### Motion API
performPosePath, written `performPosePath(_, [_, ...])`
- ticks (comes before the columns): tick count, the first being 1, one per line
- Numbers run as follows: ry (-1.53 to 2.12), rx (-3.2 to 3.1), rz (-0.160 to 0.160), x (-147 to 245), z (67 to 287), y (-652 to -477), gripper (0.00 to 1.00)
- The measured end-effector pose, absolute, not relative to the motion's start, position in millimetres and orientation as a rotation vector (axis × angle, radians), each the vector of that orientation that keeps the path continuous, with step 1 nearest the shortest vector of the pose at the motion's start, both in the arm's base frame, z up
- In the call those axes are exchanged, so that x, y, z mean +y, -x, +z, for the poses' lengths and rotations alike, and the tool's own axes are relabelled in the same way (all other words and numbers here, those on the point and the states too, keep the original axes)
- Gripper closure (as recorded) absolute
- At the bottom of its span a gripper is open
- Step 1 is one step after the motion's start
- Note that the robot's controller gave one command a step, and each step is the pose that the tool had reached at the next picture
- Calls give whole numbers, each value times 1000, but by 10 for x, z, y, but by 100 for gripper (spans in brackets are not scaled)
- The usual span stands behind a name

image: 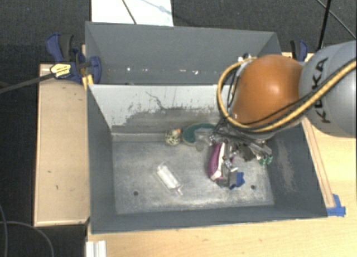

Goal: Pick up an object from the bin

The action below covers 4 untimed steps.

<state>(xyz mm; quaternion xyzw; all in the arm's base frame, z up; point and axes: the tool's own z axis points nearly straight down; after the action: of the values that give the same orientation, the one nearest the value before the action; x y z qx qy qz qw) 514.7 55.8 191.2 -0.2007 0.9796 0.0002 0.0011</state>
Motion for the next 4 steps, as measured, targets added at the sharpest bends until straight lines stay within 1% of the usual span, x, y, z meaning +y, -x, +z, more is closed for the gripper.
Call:
performPosePath(1, [952,2990,1,573,1391,-5655,0])
performPosePath(2, [1269,2881,2,514,751,-5703,0])
performPosePath(3, [1512,2760,6,532,717,-5685,0])
performPosePath(4, [1500,2755,1,532,732,-5712,100])
